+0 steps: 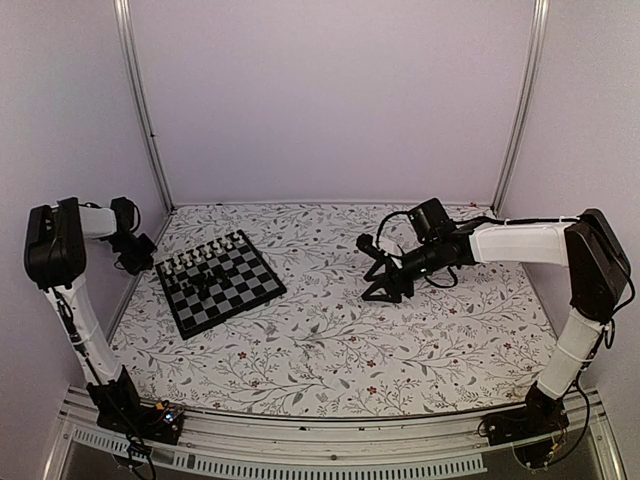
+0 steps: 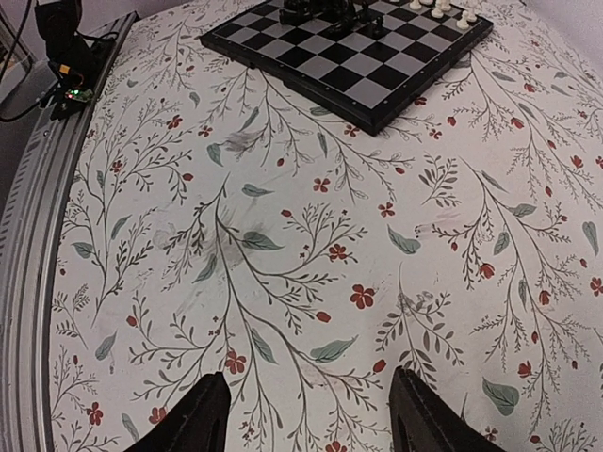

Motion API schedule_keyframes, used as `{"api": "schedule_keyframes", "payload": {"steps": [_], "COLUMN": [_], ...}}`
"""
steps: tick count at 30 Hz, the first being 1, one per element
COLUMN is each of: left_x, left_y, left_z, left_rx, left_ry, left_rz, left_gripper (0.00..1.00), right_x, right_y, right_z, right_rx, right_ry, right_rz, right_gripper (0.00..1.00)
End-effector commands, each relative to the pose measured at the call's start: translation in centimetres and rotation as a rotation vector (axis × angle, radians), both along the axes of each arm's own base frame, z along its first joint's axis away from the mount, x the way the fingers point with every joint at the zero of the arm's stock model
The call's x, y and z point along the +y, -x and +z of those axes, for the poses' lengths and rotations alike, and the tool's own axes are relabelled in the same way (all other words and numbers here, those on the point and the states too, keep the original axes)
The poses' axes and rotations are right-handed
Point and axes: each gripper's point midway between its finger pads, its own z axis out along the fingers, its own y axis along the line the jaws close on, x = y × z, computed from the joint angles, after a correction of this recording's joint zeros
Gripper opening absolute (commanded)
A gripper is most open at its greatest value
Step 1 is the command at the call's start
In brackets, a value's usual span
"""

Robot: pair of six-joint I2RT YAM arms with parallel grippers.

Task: Set up the chess pieces on the board
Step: Adjust the chessboard at the center of the board.

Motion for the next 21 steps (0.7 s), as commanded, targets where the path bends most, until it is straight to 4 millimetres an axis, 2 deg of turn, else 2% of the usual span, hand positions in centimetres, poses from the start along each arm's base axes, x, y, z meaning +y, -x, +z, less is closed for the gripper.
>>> {"api": "schedule_keyframes", "payload": {"steps": [1, 6, 10, 21], "left_x": [-1.5, -2.6, -4.5, -13.8], "left_y": [-1.3, -2.4, -3.0, -3.8], "left_z": [-1.5, -2.1, -2.0, -3.0], "left_rx": [0.013, 0.016, 0.013, 0.042], "left_ry": [0.086, 0.115, 0.107, 0.097], "left_rz": [-0.041, -0.099, -0.162, -0.391], "left_gripper": [0.0, 0.0, 0.0, 0.0], "right_x": [0.3, 0.3, 0.1, 0.1], "right_y": [0.3, 0.3, 0.3, 0.2], "right_z": [1.1, 0.9, 0.7, -0.7], "right_rx": [-0.015, -0.017, -0.02, -0.008], "right_ry": [-0.014, -0.007, -0.002, 0.021], "right_rz": [0.012, 0.011, 0.011, 0.015], "right_gripper": [0.61, 0.61, 0.61, 0.61]}}
